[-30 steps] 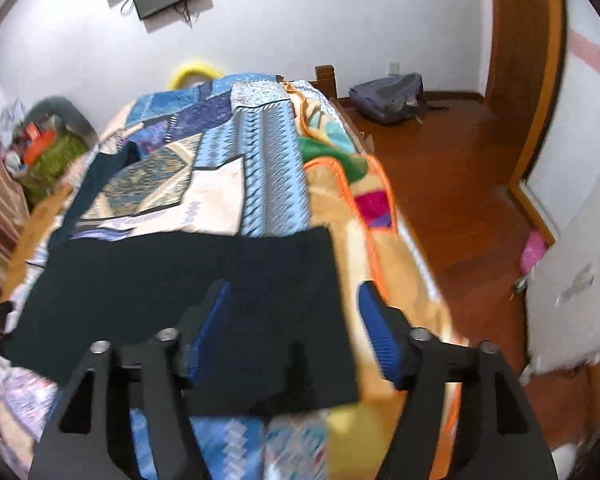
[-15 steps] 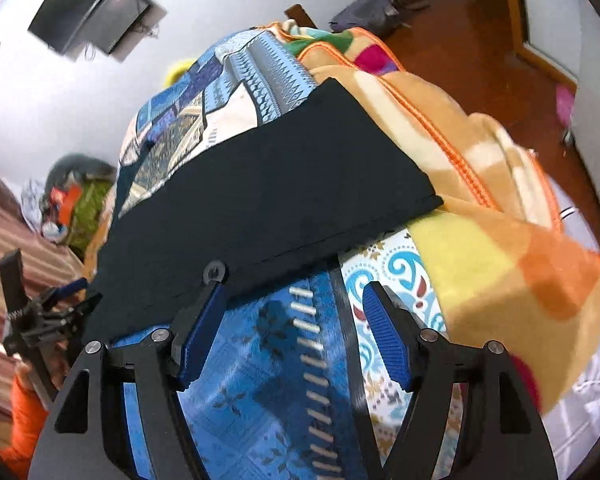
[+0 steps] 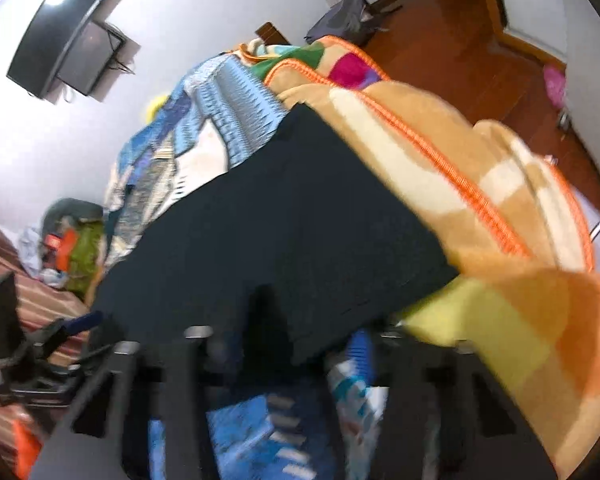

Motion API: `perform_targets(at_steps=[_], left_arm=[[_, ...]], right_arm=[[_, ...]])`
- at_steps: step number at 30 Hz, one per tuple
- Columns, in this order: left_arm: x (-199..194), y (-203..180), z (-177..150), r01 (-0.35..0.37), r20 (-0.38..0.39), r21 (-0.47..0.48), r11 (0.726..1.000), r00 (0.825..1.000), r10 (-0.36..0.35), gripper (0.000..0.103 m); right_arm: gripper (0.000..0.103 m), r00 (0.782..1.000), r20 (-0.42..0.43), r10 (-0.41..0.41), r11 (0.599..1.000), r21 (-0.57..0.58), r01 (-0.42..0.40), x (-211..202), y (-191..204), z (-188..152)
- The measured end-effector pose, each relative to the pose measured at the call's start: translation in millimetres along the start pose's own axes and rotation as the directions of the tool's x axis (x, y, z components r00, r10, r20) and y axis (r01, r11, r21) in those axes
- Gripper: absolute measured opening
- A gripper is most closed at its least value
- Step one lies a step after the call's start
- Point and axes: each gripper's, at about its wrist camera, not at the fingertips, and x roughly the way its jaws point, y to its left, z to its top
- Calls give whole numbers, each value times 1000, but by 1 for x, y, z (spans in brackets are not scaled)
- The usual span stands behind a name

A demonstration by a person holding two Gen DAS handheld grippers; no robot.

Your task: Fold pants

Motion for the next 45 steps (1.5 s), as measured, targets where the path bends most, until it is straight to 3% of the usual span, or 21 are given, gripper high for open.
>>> perform_targets(at_steps=[1, 4, 9, 16, 20, 24, 28, 35, 38, 45], left_arm=[[-1, -1, 3, 9, 7, -11, 1000, 1000, -9, 98], [-10, -1, 6, 15, 51, -31, 999, 999, -13, 98], [-44, 9, 8, 3, 159, -77, 997, 987, 9, 98], [-100, 41, -7, 23, 284, -163, 986, 958, 25, 98], [-128, 62, -28, 39, 343, -219, 975, 939, 39, 98], [-152, 82, -52, -1, 380, -266, 964, 919, 106, 98], [-171, 106, -79, -31, 406, -321, 947, 899, 167, 98], [-186, 149, -125, -38, 401, -439, 898, 886, 233, 98], [-184, 168, -143, -24, 380, -495, 868, 893, 242, 98], [-163, 192, -172, -21, 312, -577, 816, 918, 245, 98]], right_arm=[[8, 1000, 3, 11, 1000, 17, -11, -1, -3, 3], [7, 998, 12, 65, 997, 46, -65, -8, -6, 11], [6, 993, 88, 81, 996, -52, -76, -35, 23, 24], [6, 971, 190, 144, 970, -222, -101, -73, 90, 38], [6, 960, 200, 198, 940, -316, -128, -76, 136, 41], [6, 952, 181, 247, 905, -393, -160, -71, 178, 39], [6, 950, 122, 286, 857, -476, -197, -55, 218, 27], [6, 955, -65, 290, 757, -594, -271, -4, 270, -18], [6, 948, -184, 260, 703, -637, -316, 22, 283, -49], [6, 923, -357, 141, 609, -704, -365, 60, 281, -109]])
